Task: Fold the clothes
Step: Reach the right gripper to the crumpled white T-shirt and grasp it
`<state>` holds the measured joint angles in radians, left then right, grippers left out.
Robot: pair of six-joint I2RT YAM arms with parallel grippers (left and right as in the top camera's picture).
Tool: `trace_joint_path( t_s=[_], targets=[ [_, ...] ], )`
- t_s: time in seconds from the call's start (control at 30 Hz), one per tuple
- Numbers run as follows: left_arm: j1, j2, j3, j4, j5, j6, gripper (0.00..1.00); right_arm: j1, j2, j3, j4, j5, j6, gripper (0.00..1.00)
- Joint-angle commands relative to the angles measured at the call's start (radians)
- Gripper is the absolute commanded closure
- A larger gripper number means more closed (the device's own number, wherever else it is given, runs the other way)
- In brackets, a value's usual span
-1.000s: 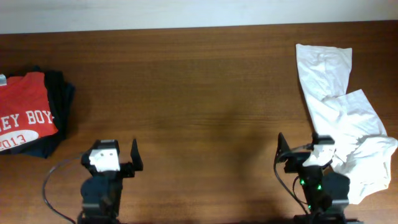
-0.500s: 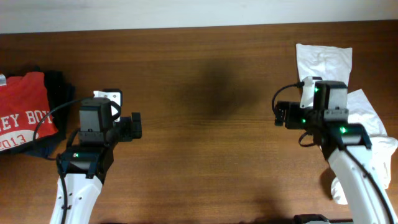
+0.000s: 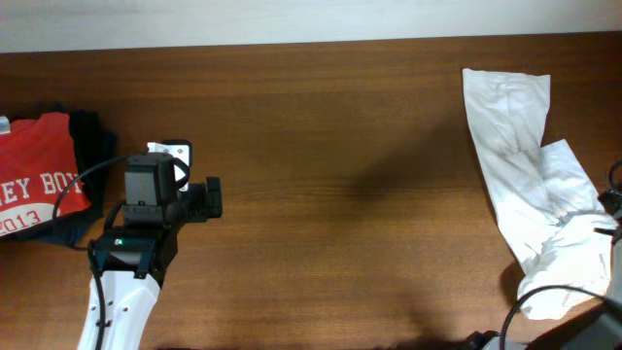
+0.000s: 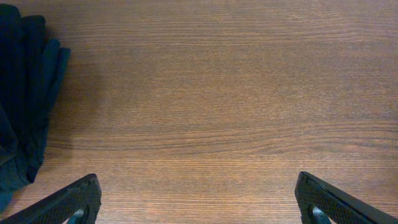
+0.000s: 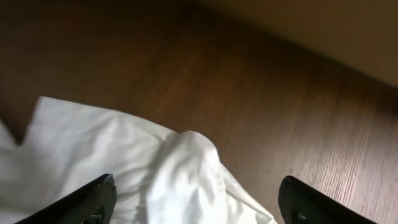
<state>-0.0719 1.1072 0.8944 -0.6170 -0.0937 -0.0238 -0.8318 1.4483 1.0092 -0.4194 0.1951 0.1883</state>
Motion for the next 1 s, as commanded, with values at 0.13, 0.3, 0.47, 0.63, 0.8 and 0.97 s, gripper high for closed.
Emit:
trace_joint_path(
  t_s=[0.13, 0.3, 0.47, 0.63, 0.8, 0.97],
  targets=[
    [-0.004, 0.002, 0.023, 0.002, 0.011, 0.001, 0.01, -0.008, 0.266, 0.016, 0.051, -0.003, 0.011, 0.22],
    [-0.004, 0.002, 0.023, 0.002, 0.011, 0.001, 0.01, -0.007, 0.327, 0.016, 0.091, -0.007, 0.012, 0.36],
    [-0.004, 0.002, 0.023, 0.003, 0.011, 0.001, 0.01, -0.008, 0.328, 0.016, 0.107, -0.006, 0.011, 0.55],
    [-0.004, 0.002, 0.023, 0.002, 0.011, 0.001, 0.01, -0.008, 0.328, 0.016, 0.118, 0.001, 0.011, 0.54],
    [-0.004, 0.002, 0.023, 0.002, 0.011, 0.001, 0.01, -0.008, 0.358, 0.015, 0.122, 0.0, 0.012, 0.55],
    [-0.004, 0.002, 0.023, 0.002, 0.011, 0.001, 0.01, -0.007, 0.358, 0.016, 0.13, -0.005, 0.011, 0.96]
  ],
)
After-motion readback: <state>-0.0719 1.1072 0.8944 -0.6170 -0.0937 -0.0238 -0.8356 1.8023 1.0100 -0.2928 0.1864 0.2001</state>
